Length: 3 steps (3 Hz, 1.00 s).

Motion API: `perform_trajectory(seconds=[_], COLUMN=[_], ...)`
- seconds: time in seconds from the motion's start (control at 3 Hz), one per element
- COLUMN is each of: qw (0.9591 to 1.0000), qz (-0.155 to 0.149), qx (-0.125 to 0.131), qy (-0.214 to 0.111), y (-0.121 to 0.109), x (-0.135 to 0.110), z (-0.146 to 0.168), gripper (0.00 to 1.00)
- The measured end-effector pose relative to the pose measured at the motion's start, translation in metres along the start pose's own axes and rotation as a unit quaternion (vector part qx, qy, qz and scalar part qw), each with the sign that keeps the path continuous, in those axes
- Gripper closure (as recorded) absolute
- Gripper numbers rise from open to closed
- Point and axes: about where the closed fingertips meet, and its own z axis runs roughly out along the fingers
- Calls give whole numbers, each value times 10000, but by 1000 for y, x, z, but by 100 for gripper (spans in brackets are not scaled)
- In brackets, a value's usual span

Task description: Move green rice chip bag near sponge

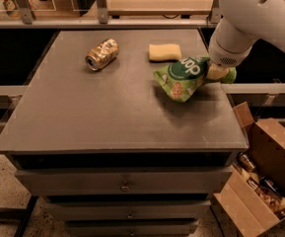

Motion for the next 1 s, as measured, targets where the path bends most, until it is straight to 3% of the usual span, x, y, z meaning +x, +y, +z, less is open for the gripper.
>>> perform_trajectory(seconds=[0.33,1.0], qw=[9983,9926], qz=[469,922], qx=[311,781], qy=[-127,-119], y=[-15,-34], x=[-7,-16], z=[11,25], gripper=[82,38])
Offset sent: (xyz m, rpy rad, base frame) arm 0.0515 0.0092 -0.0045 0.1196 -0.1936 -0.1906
